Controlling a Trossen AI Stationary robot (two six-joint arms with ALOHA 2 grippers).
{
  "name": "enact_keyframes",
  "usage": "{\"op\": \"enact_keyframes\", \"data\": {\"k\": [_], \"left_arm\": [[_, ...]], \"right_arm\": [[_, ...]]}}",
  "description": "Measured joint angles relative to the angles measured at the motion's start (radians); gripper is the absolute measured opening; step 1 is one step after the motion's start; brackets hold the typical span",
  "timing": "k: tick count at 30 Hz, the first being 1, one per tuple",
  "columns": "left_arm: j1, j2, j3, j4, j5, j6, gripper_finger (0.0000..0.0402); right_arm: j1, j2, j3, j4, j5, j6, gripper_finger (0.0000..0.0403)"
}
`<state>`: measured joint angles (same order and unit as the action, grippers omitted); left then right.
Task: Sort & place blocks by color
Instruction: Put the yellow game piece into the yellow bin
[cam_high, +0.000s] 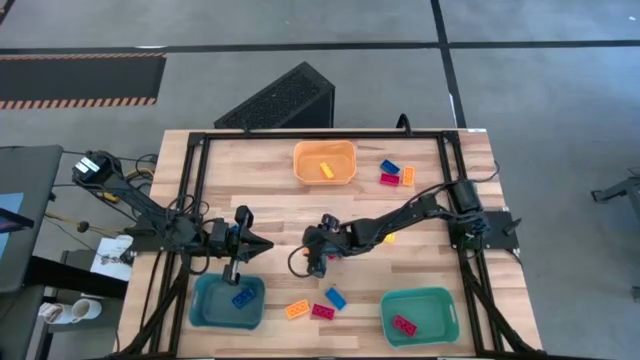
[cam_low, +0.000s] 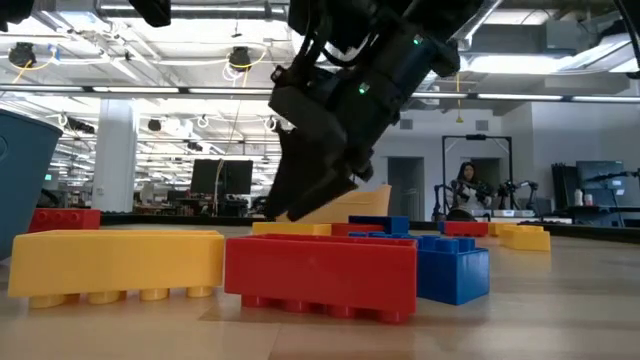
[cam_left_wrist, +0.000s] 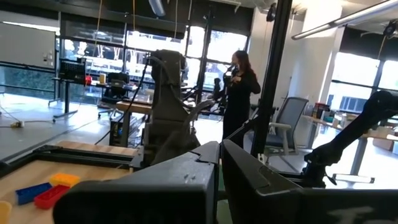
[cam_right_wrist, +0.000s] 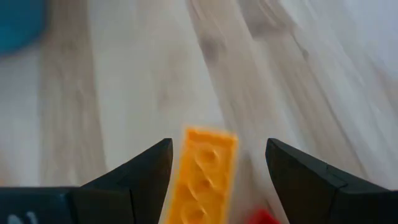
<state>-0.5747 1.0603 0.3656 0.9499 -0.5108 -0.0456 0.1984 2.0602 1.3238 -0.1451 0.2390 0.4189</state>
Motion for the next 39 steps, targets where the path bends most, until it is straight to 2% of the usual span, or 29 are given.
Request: {"op": "enact_keyframes", "data": {"k": [14, 18, 22, 24, 28, 33, 36, 39], "left_arm": [[0.0, 0.0, 0.0, -0.003, -0.001, 0.004, 0.0006], [0.0, 0.0, 0.0, -0.003, -0.001, 0.006, 0.0006], [0.0, 0.0, 0.0, -0.002, -0.001, 0.006, 0.0006], [0.0, 0.0, 0.0, -0.002, -0.001, 0.006, 0.0006], [0.0, 0.0, 0.0, -0.003, 0.005, 0.024, 0.0006], [0.0, 0.0, 0.0, -0.009, 0.009, 0.024, 0.0006], [-0.003, 0.0, 0.0, -0.02, 0.009, 0.018, 0.0006], [-0.011, 0.0, 0.0, -0.02, 0.009, 0.018, 0.0006]], "right_arm": [[-0.002, 0.056, 0.001, 0.007, -0.006, -0.024, 0.0273], [-0.001, 0.055, 0.001, -0.004, -0.001, -0.022, 0.0227], [-0.001, 0.046, 0.002, -0.004, -0.01, -0.019, 0.0142], [-0.001, 0.044, 0.012, 0.002, -0.02, -0.024, 0.0129], [0.0, 0.023, 0.018, 0.144, -0.082, -0.057, 0.0129], [-0.011, -0.036, 0.001, 0.215, -0.104, -0.122, 0.0129], [-0.026, -0.116, -0.059, 0.331, -0.162, -0.145, 0.0129], [-0.045, -0.209, -0.183, 0.457, -0.167, -0.155, 0.0129]]}}
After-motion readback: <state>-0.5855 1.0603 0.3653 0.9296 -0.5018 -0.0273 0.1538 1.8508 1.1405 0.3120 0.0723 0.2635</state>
